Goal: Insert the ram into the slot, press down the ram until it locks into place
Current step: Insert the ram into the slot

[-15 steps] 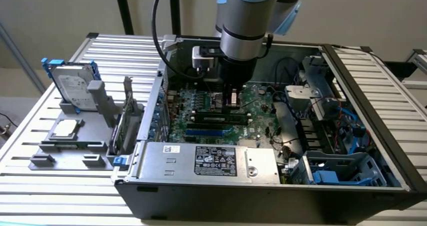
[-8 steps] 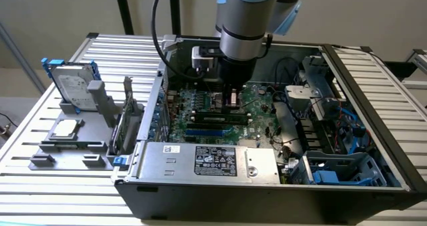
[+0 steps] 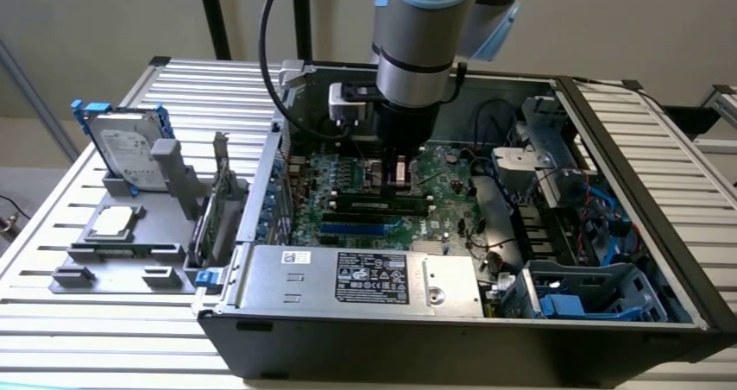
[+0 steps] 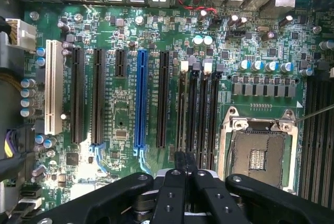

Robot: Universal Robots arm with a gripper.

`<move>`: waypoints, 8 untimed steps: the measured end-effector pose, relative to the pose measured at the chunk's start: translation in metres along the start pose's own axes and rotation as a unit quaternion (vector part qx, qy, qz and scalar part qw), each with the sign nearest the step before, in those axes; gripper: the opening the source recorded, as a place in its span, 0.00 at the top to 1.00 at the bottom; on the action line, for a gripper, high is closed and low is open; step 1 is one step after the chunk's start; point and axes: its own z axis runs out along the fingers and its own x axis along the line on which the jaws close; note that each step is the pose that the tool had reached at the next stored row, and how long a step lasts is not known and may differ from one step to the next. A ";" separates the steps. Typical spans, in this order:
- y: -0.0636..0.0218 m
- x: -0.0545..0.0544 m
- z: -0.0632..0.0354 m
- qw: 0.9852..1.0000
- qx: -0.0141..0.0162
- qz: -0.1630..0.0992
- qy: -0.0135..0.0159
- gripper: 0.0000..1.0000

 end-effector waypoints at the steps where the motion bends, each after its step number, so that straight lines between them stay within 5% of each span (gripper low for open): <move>1: 0.0001 0.000 0.0005 1.000 0.000 0.000 0.000 0.89; 8: 0.0003 0.000 0.0032 1.000 0.000 0.000 0.000 0.89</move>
